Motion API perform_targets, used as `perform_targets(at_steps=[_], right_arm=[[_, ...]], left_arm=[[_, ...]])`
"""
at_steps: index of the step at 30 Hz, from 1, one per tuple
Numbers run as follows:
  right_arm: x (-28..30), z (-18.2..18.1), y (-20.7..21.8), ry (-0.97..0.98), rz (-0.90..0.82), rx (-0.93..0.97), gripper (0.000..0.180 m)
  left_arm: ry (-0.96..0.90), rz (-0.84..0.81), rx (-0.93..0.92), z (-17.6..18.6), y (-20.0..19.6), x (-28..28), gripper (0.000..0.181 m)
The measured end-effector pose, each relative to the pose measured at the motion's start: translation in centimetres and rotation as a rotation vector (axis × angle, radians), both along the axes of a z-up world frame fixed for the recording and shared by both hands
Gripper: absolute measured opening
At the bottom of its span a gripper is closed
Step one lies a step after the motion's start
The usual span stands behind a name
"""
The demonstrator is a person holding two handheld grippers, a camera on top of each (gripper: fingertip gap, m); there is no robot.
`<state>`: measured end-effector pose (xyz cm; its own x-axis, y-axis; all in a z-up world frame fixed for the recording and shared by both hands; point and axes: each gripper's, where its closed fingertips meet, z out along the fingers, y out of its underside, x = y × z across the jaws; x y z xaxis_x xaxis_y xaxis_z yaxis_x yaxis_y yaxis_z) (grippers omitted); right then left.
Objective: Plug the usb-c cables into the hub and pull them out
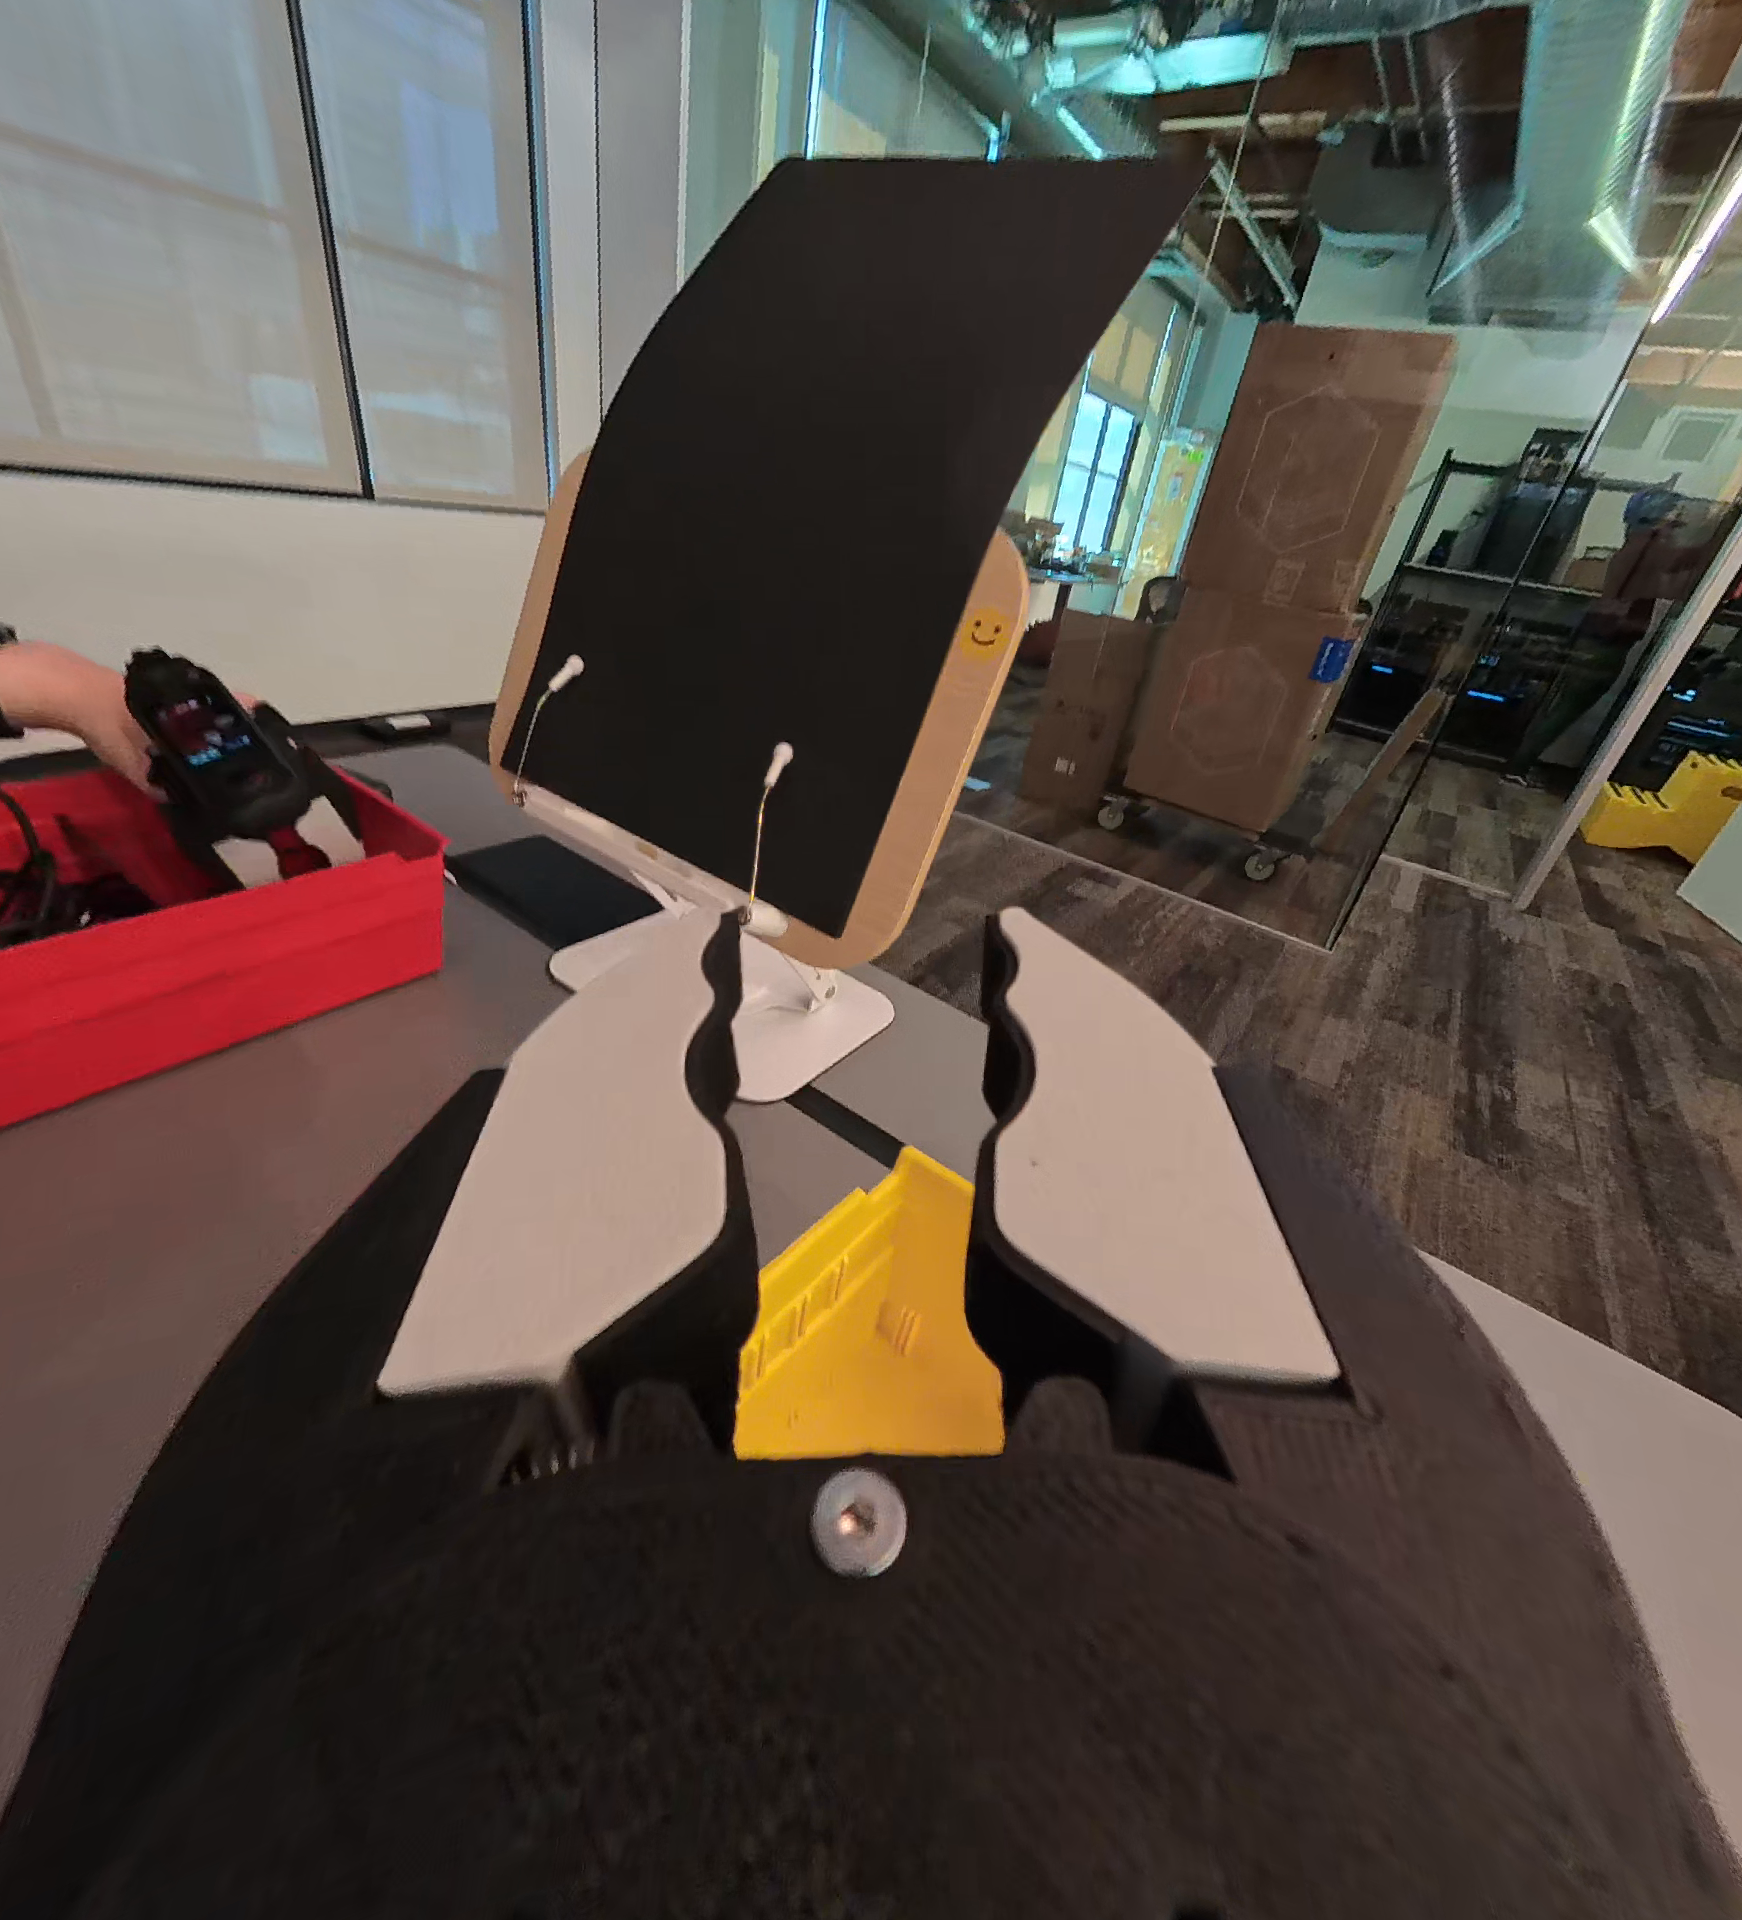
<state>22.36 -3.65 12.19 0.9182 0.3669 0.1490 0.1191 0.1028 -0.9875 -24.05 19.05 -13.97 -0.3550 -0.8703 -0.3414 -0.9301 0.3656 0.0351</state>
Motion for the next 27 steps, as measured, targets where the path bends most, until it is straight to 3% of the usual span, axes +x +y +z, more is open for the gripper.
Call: perform_targets(at_steps=[1, 7, 11, 21, 27], right_arm=[[-0.1, -0.1, 0.1, -0.019, -0.007, -0.004, 0.045], [-0.3, 0.2, -0.1, -0.037, -0.005, 0.013, 0.043], [-0.2, 0.2, -0.1, -0.014, 0.009, 0.005, 0.043], [-4.7, -0.8, 0.8, -0.062, 0.120, -0.044, 0.043], [-8.2, -1.4, 1.0, -0.094, 0.201, -0.063, 0.043]], left_arm=[[0.001, -0.002, 0.013, 0.2, 0.0, 0.0, 0.023], [-0.004, -0.012, 0.071, 0.7, -0.5, -0.5, 0.023], [-0.109, 0.035, 0.106, 2.8, -0.5, -0.3, 0.023], [-0.575, 0.112, 0.308, 16.0, -2.2, 0.8, 0.022], [-0.659, 0.106, 0.483, 23.9, -3.9, 1.2, 0.022]])
